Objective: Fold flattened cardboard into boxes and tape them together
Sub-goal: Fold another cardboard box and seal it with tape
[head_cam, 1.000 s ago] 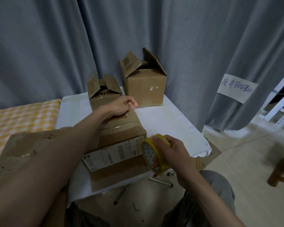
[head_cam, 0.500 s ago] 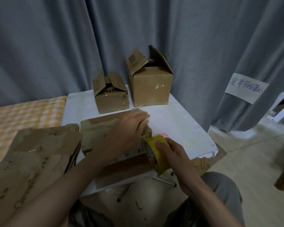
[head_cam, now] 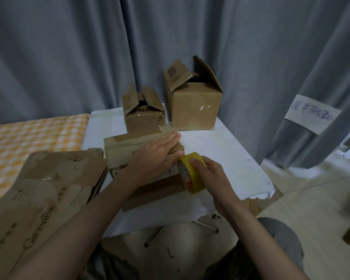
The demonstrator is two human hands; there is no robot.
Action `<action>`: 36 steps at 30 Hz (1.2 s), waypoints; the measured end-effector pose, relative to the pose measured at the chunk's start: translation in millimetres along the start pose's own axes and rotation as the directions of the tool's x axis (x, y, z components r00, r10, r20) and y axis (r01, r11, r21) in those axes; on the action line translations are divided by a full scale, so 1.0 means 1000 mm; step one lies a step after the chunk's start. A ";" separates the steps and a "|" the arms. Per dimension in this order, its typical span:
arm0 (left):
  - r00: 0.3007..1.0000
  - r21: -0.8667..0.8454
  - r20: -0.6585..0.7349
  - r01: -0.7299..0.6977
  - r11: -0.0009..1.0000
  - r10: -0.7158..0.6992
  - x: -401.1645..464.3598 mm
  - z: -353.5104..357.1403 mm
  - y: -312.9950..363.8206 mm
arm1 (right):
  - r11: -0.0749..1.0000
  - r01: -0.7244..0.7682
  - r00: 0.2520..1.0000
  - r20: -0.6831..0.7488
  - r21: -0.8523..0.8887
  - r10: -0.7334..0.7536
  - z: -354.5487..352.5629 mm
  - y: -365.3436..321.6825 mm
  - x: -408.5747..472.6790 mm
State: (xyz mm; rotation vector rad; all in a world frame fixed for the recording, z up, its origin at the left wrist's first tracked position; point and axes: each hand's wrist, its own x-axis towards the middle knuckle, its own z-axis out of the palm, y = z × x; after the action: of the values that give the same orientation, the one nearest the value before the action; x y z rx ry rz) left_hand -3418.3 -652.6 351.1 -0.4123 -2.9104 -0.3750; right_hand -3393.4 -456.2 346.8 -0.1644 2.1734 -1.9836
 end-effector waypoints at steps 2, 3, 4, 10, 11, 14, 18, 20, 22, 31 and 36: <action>1.000 0.005 0.014 -0.007 1.000 0.007 0.002 0.000 0.000 | 1.000 0.014 0.999 -0.043 -0.028 -0.015 -0.002 0.001 0.000; 1.000 0.009 0.019 -0.012 1.000 0.012 0.003 -0.001 0.000 | 0.999 0.019 0.998 -0.056 -0.044 -0.021 -0.003 0.002 0.000; 1.000 0.015 0.021 -0.019 1.000 0.019 0.003 -0.001 0.000 | 0.998 0.023 0.997 -0.069 -0.061 -0.028 -0.003 0.002 -0.001; 0.999 0.050 0.034 -0.044 0.998 0.042 0.004 0.001 -0.002 | 0.998 0.027 0.996 -0.087 -0.053 -0.031 0.003 0.009 -0.005; 0.998 0.055 0.042 -0.047 0.997 0.044 0.005 0.001 -0.002 | 0.999 0.024 0.997 -0.078 -0.039 -0.027 0.004 0.010 -0.007; 0.996 0.084 0.065 -0.062 0.995 0.056 0.007 0.002 -0.001 | 1.000 0.014 1.000 -0.024 -0.015 -0.014 0.006 0.022 -0.011; 0.993 0.105 0.100 -0.068 0.992 0.058 0.011 0.002 -0.001 | 0.996 -0.091 0.995 -0.048 -0.007 0.091 -0.006 0.028 -0.007; 0.992 0.108 0.113 -0.070 0.992 0.058 0.012 0.001 0.000 | 0.997 -0.048 0.996 -0.071 -0.053 0.045 -0.021 0.030 0.004; 0.991 0.096 0.124 -0.067 0.993 0.055 0.013 -0.001 0.001 | 0.981 0.044 0.991 -0.116 -0.190 -0.067 -0.037 0.036 0.022; 0.991 0.060 0.132 -0.011 0.998 0.003 0.013 -0.001 0.004 | 0.583 0.118 0.988 0.039 -0.804 -0.146 -0.048 0.054 0.065; 0.992 0.041 0.127 -0.004 0.999 -0.001 0.013 0.001 0.004 | 0.816 0.301 0.923 -0.065 -0.493 -0.380 -0.062 0.033 0.052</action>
State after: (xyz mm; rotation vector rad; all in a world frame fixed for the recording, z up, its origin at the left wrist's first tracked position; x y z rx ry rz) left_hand -3429.6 -645.1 353.5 -0.4473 -3.0352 -0.2986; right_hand -3456.3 -403.5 315.5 -0.5185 2.8849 -1.6072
